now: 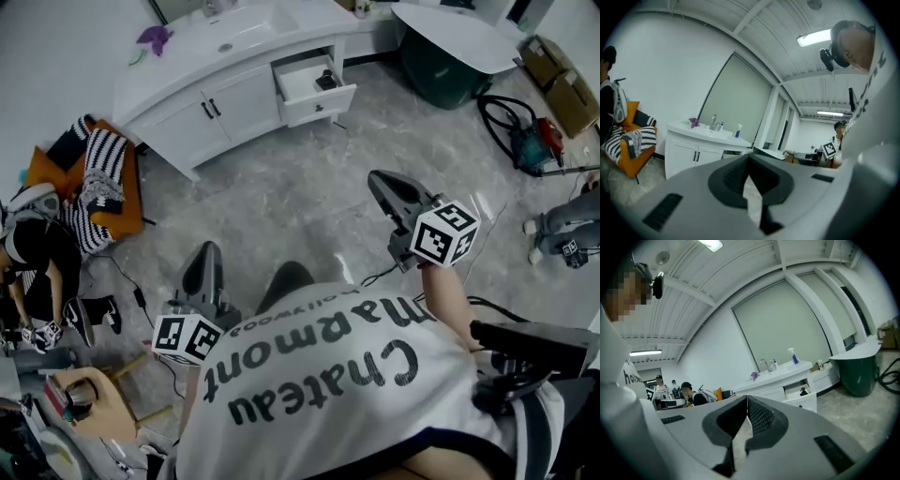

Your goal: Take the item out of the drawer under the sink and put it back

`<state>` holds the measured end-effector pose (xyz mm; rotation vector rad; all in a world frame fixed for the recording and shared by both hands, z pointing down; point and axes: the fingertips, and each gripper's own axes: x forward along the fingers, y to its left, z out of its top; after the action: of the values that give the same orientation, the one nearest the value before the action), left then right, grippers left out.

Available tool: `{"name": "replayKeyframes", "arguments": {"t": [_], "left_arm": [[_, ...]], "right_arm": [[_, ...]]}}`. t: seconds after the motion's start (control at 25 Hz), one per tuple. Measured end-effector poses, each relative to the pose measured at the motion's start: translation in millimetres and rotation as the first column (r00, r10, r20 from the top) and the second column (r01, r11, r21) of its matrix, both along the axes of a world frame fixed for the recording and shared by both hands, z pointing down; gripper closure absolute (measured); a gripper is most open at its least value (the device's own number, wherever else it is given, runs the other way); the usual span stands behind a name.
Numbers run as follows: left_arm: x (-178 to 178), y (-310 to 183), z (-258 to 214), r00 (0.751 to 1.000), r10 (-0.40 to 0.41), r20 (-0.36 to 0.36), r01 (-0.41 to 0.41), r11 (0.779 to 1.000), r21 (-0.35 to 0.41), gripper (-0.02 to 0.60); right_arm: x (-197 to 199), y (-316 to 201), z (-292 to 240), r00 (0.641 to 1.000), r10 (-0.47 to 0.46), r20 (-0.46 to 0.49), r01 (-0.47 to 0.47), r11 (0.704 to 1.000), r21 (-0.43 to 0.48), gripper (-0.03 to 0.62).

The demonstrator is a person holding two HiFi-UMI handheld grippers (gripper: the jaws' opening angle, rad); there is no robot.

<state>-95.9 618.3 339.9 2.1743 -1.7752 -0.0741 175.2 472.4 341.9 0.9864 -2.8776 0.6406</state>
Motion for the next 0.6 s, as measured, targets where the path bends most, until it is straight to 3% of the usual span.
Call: {"name": "replayKeyframes", "arguments": {"t": [0.28,0.6], "left_arm": [[15,-28,37,0.997,0.062,0.042,-0.058,0.994,-0.091,0.572],[30,-80,47,0.982,0.18,0.055,-0.173,0.979,-0.11,0.572]], "right_arm": [[17,4,45,0.997,0.07,-0.023,-0.072,0.994,-0.088,0.583],[24,-20,69,0.989,0.142,-0.03,-0.145,0.976,-0.164,0.583]]}}
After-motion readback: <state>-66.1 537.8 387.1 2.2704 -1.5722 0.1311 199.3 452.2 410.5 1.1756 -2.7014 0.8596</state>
